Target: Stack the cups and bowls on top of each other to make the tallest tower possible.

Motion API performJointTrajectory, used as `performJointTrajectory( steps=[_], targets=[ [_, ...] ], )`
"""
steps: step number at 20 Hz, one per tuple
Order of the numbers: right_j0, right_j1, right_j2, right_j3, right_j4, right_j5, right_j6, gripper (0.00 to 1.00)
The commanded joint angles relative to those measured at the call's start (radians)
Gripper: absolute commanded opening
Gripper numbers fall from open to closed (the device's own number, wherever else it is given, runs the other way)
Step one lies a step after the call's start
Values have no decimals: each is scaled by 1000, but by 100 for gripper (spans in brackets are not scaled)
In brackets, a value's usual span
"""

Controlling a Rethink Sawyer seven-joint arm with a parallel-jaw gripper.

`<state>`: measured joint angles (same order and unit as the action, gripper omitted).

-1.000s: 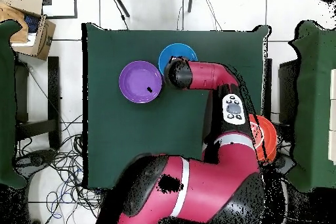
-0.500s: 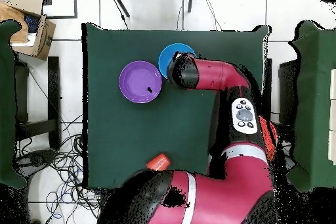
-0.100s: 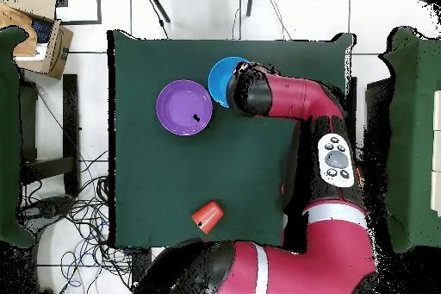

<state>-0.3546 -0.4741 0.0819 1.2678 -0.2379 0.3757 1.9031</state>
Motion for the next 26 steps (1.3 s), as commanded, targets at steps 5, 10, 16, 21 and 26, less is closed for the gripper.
performJointTrajectory(
  steps=[5,10,16,21,26],
  targets=[
    [-35,19,103,113,-39,13,-28,100],
    [-46,42,106,113,-66,-30,-39,100],
    [-56,55,111,119,-98,-61,-49,100],
    [-52,74,105,101,-115,-81,-40,100],
    [-46,95,103,76,-117,-93,-29,100]
  ],
)
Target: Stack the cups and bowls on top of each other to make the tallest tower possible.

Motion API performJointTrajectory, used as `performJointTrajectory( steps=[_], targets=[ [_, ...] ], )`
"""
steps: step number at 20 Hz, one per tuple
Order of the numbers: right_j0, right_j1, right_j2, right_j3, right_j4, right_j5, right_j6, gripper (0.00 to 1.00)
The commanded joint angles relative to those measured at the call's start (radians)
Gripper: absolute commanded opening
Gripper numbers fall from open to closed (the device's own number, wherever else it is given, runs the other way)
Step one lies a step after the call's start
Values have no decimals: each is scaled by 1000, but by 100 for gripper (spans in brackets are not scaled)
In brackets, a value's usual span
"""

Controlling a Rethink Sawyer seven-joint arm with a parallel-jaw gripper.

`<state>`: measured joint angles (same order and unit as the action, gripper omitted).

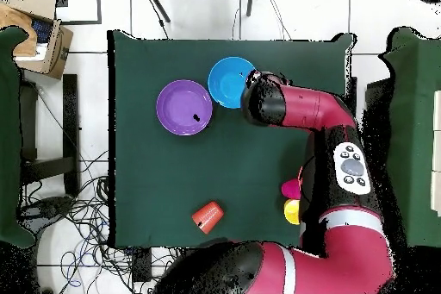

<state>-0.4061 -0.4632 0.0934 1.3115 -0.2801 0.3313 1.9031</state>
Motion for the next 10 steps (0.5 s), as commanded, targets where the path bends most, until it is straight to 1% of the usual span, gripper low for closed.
performJointTrajectory(
  steps=[1,6,10],
  targets=[
    [9,86,91,28,-71,-47,-25,100],
    [28,89,84,13,-52,-36,-5,100],
    [34,92,82,11,-50,-37,-1,100]
  ],
)
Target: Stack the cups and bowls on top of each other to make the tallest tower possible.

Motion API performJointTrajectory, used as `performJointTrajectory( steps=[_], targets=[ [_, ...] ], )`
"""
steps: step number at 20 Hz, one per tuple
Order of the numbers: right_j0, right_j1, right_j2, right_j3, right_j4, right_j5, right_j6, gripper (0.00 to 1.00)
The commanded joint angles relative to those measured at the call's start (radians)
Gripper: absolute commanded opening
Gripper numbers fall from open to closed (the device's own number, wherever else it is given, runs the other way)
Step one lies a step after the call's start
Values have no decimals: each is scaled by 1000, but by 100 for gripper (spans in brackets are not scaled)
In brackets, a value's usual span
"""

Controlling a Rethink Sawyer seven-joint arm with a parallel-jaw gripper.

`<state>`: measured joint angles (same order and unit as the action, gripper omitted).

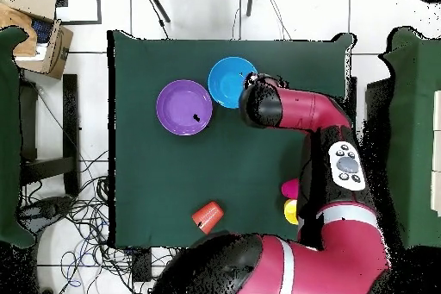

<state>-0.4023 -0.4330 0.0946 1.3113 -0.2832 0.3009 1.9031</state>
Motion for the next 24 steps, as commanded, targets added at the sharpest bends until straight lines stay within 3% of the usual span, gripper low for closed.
performJointTrajectory(
  steps=[1,24],
  targets=[
    [30,62,81,11,-47,-8,-1,100],
    [72,200,14,-92,-88,-113,6,100]
  ],
)
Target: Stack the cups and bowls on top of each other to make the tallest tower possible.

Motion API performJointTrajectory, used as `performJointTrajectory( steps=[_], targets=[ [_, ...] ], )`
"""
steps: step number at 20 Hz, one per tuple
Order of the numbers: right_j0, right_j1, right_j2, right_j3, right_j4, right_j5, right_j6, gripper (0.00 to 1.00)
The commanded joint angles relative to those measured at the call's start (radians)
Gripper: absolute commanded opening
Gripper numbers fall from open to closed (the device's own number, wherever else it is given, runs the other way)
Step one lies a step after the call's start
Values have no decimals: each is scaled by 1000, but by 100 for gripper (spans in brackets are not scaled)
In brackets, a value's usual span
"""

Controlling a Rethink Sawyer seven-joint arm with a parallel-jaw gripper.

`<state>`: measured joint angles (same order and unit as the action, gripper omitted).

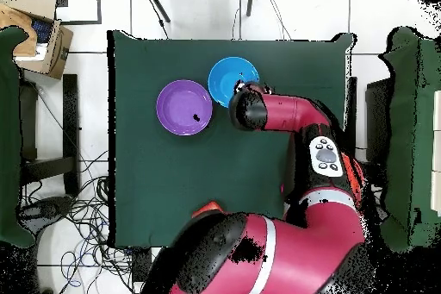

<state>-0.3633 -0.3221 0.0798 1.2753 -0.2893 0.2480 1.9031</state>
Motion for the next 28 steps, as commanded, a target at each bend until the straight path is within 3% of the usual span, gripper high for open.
performJointTrajectory(
  steps=[1,6,7,10,16,19,24,28],
  targets=[
    [34,93,28,-57,-82,-62,5,100],
    [19,98,43,-39,-93,-98,-11,100],
    [18,98,44,-36,-97,-107,-15,0],
    [-35,86,119,1,-115,-44,-107,0],
    [-57,57,152,24,-126,-16,-126,0],
    [-85,-1,182,74,-127,-3,-128,0],
    [-197,-181,326,221,-65,113,-169,0],
    [-276,-265,424,288,-23,203,-191,0]
  ],
)
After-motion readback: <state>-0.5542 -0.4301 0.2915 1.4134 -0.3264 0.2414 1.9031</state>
